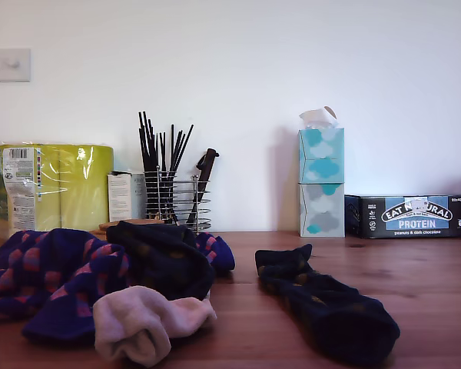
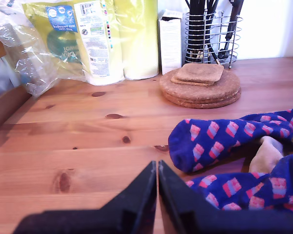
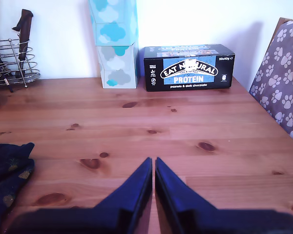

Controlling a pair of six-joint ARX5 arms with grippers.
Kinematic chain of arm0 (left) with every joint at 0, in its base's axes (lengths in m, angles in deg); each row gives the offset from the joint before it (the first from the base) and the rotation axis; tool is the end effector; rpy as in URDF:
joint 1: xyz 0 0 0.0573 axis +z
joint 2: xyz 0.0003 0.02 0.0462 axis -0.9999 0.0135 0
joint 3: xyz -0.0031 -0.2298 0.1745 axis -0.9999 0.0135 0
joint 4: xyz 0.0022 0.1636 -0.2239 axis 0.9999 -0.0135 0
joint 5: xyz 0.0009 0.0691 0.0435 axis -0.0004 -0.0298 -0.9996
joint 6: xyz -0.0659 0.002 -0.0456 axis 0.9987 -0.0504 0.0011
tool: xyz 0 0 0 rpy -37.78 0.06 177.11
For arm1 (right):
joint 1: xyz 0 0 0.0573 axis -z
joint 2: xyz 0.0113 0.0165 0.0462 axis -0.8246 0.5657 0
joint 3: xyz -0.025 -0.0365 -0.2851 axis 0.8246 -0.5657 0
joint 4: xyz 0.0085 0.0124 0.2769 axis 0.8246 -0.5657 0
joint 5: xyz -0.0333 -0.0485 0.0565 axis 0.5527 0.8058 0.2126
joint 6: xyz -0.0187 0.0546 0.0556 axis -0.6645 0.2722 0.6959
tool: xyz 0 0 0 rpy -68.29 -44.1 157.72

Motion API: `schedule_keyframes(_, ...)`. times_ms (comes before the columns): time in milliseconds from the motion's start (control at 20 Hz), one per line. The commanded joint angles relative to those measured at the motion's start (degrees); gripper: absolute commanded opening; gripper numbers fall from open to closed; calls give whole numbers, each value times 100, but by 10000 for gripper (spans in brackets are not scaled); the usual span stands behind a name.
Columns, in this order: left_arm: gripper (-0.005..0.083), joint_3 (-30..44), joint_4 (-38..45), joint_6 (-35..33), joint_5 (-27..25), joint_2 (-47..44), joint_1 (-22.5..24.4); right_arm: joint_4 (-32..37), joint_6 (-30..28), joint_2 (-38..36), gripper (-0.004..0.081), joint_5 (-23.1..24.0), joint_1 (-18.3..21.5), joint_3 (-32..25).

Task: Pair up the socks based on colour and pattern, by placing each sock on top of its pair

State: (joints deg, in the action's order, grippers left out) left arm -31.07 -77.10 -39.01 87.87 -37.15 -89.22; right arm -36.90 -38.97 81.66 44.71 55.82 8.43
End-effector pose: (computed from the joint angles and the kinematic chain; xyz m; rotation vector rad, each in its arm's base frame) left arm 0.1315 0.0000 0.1481 -0.0083 0.1848 0.0011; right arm 0.1334 -0.0008 0.1531 -0.0005 0.1372 -0.0069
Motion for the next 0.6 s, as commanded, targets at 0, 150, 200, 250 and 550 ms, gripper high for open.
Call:
schedule_keyframes(0, -13, 72, -127, 13, 120, -39, 9, 33, 17, -31, -13, -17, 0, -76)
schedule_keyframes(150, -13, 72, -127, 15, 120, -39, 9, 33, 15, -31, -13, -17, 0, -76)
schedule_keyframes(200, -13, 72, -127, 15, 120, -39, 9, 33, 15, -31, -13, -17, 0, -76)
schedule_keyframes(250, -13, 72, -127, 15, 122, -39, 9, 33, 17, -31, -13, -17, 0, -76)
schedule_keyframes(550, -14, 70, 140, 105, 138, -39, 9, 160, 20, -31, -13, -17, 0, -76)
